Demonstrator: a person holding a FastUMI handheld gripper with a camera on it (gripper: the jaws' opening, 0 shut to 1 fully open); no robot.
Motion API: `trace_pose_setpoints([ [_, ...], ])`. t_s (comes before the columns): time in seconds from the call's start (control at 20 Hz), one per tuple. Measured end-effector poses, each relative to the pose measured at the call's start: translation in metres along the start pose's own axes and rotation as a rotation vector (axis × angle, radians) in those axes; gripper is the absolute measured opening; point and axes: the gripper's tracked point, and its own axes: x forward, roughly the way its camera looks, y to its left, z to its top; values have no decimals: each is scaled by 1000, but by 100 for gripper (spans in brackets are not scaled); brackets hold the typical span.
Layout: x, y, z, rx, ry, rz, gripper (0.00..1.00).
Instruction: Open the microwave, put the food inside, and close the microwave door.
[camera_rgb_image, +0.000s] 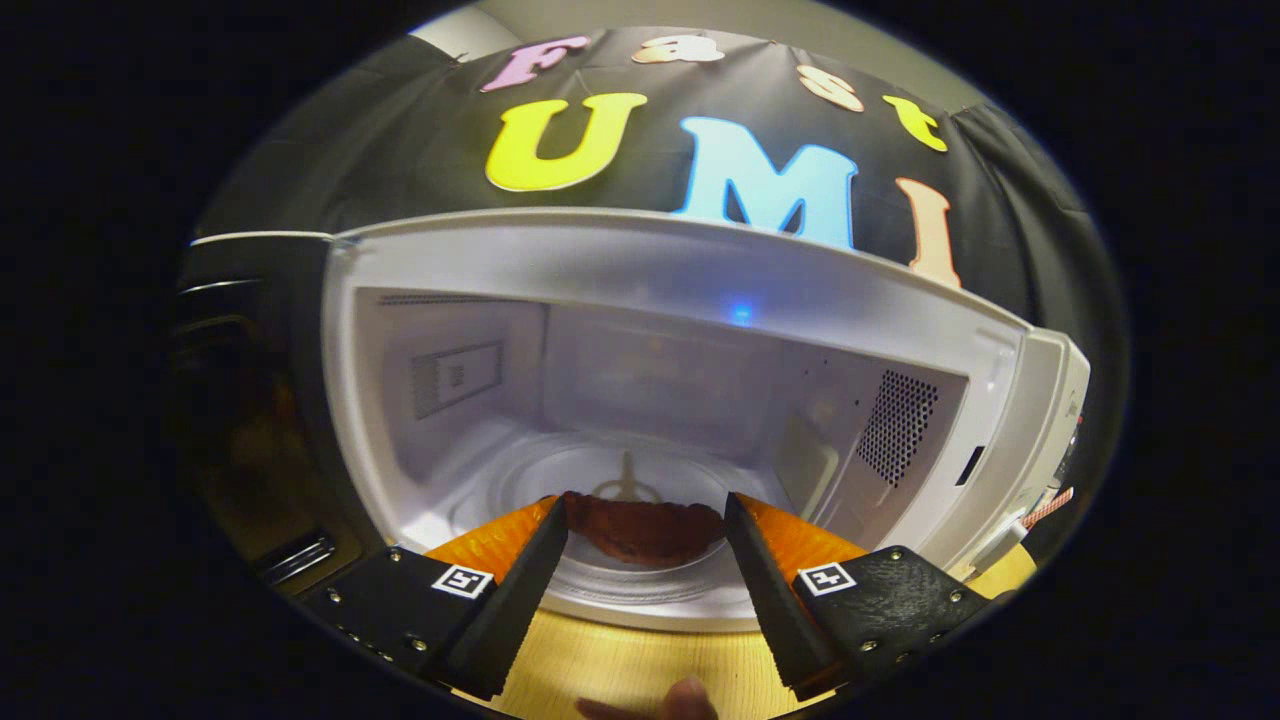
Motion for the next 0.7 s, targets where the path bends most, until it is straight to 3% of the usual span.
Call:
trace_pose_setpoints([
  [0.45, -174, 75, 87, 41, -193, 257, 95],
  [0.7, -275, 135, 122, 118, -252, 476, 95],
])
